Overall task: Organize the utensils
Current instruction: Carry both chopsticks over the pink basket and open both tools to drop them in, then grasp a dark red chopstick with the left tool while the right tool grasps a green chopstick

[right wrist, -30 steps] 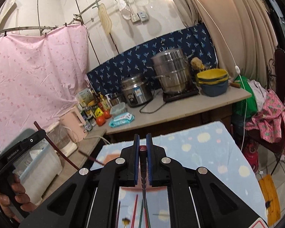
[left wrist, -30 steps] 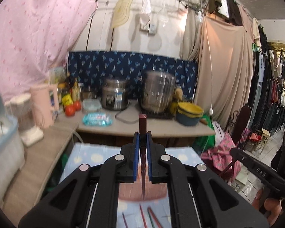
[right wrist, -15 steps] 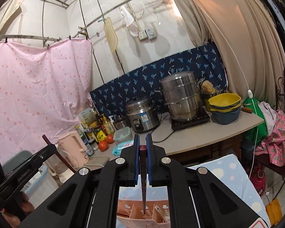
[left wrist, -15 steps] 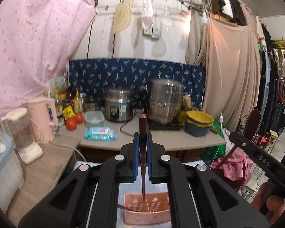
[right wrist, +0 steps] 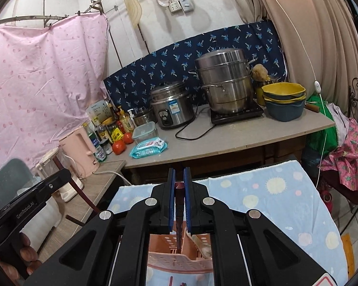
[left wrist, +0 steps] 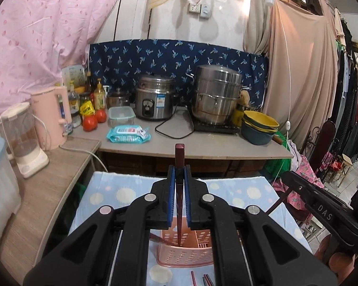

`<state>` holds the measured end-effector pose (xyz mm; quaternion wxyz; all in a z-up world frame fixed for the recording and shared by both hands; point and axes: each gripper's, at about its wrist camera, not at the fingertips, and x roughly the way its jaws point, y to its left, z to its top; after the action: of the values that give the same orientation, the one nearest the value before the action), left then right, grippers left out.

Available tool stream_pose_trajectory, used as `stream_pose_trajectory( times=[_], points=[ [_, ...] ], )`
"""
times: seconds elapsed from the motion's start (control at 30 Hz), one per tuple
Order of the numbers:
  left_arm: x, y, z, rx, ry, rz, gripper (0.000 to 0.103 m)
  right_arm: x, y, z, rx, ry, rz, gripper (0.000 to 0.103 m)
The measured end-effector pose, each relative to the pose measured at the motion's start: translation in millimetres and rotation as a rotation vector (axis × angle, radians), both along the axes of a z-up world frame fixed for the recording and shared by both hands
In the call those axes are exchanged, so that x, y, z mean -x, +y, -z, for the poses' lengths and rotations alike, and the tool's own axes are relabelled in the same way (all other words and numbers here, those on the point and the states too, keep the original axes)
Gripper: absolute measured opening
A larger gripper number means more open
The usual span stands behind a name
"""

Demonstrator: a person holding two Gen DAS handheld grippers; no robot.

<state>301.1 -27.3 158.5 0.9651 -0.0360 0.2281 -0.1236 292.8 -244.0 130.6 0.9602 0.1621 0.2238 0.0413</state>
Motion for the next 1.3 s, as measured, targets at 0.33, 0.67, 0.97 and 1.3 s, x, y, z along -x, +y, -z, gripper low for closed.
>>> stream_pose_trajectory(
  times=[0.33, 0.67, 0.97, 1.3],
  points=[
    [11.2, 8.6, 4.7, 0.011, 0.008, -0.045, 0.051, 18.9, -10.3, 7.4, -0.001, 0.009, 0.044, 0.025],
    [40.1, 14.5, 17.1, 0.011, 0.038, -0.037, 0.051, 59.8, -15.6, 24.6, -0.008, 0.050, 0.049, 0.026],
    [81.1, 22.4, 41.7, 0.005, 0.087, -0.024, 0.051, 107.3, -13.0, 56.8, -0.013, 0.122, 0.029, 0.026],
    [131.5, 32.5, 109.4, -0.009, 0.235, -0.020, 0.051, 163.2, -6.9, 117.3, -0.015, 0.273, 0.013, 0.026]
  ],
)
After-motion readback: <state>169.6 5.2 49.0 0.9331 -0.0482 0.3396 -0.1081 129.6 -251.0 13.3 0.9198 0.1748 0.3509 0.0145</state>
